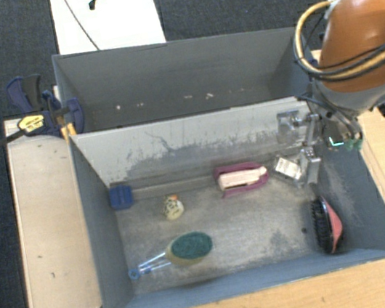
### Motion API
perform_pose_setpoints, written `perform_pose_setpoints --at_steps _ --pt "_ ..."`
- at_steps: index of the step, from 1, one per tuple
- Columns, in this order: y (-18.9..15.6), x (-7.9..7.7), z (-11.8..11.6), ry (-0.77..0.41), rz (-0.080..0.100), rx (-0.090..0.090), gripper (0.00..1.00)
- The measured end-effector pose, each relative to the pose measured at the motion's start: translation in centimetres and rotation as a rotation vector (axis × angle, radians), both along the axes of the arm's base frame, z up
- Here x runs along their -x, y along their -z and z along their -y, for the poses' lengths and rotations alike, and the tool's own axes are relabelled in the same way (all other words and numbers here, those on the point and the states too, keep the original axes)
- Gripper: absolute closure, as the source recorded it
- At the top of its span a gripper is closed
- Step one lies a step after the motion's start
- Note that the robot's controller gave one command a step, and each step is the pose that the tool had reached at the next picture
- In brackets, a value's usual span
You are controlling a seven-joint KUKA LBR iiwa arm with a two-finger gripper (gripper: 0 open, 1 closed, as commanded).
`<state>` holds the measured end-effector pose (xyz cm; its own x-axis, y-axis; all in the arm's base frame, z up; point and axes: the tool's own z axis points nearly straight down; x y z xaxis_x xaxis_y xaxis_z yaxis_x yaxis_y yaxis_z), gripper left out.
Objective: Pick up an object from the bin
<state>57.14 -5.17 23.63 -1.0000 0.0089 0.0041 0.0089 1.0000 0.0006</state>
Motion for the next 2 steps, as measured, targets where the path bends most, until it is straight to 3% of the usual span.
perform_pose_setpoints --at_steps 1,2 --pt "11.3 2.2 4.2 0.015 -0.002 0.001 0.0" --pt "13.1 8.6 8.3 -0.311 0.011 0.0 0.0"
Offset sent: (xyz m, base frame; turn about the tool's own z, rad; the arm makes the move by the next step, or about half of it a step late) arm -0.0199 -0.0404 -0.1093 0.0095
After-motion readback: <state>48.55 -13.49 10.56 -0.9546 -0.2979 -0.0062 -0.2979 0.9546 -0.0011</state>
